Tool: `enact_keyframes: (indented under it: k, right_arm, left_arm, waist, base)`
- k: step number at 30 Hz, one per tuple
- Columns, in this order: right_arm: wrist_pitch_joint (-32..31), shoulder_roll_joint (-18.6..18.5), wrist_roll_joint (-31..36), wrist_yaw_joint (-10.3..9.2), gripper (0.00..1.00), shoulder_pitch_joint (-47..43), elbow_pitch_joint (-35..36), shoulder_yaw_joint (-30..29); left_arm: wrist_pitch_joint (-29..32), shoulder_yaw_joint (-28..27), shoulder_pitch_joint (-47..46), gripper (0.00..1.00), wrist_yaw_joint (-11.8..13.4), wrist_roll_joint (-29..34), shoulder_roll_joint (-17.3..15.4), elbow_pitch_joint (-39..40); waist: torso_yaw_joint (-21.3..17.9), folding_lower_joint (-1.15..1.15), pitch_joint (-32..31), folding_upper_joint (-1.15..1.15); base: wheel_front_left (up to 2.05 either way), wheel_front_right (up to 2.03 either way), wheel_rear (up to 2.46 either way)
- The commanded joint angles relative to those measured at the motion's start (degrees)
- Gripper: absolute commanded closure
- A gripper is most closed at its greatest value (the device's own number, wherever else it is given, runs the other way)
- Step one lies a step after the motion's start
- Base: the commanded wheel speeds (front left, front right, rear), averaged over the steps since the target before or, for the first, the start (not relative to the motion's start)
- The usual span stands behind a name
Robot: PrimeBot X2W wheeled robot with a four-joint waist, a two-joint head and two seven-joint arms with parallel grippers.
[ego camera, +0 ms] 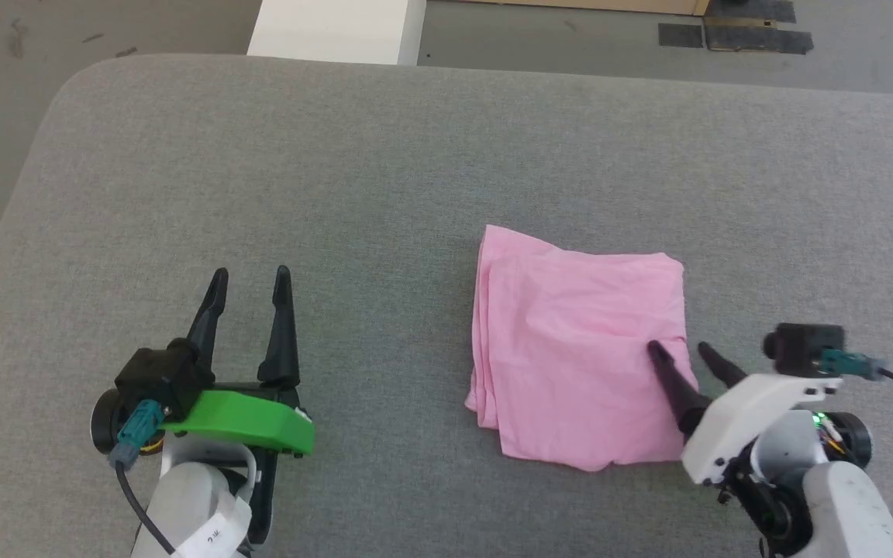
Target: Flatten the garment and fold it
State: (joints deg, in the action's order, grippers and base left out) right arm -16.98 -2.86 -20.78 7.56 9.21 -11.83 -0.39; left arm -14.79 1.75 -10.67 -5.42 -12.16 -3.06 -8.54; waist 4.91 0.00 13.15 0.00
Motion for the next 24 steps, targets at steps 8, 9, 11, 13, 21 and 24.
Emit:
enact_keyframes:
  k: [8, 9, 11, 13, 21, 24]
  right_arm:
    - [-5.1, 0.0, 4.9, -0.08, 1.00, 1.7, -2.8, 3.4]
    - [-5.8, 0.0, 5.7, -0.08, 1.00, 1.7, -2.8, 3.6]
    - [-6.7, 0.0, 7.2, -0.08, 1.00, 2.0, -2.3, 3.9]
    - [-7.2, 0.0, 9.7, -0.08, 1.00, 2.4, -1.3, 4.1]
    - [-10.1, -10.8, 19.6, -0.08, 1.00, 6.1, 2.6, 8.9]
    - [-10.3, -17.0, 20.0, -0.08, 1.00, 8.6, 2.7, 11.8]
  left_arm:
    - [-0.2, -0.1, -0.6, 0.00, 0.4, -0.2, 0.2, 0.1]
    - [-0.2, -0.2, -0.6, 0.00, 0.4, -0.2, 0.2, 0.1]
    - [-0.2, -0.3, -0.6, 0.00, 0.5, -0.2, 0.2, 0.2]
    - [-0.2, -0.5, -0.6, 0.00, 0.7, -0.1, 0.2, 0.6]
    - [-0.2, -2.3, -0.5, 0.00, 0.1, 1.7, 0.2, 2.2]
    - [-0.2, -2.2, -1.0, 0.00, -0.3, 2.5, 0.1, 2.6]
  waist:
    - [0.4, 0.00, 0.1, 0.00]
    - [0.3, 0.00, 0.1, 0.00]
    - [-0.1, 0.00, 0.3, 0.00]
    - [-0.7, 0.00, 0.6, 0.00]
    - [-8.0, 0.00, 2.7, 0.00]
    - [-12.0, 0.00, 4.0, 0.00]
  base:
    - [0.00, 0.00, 0.00]
    - [0.00, 0.00, 0.00]
    - [0.00, 0.00, 0.00]
    - [0.00, 0.00, 0.00]
    - [0.00, 0.00, 0.00]
    - [0.00, 0.00, 0.00]
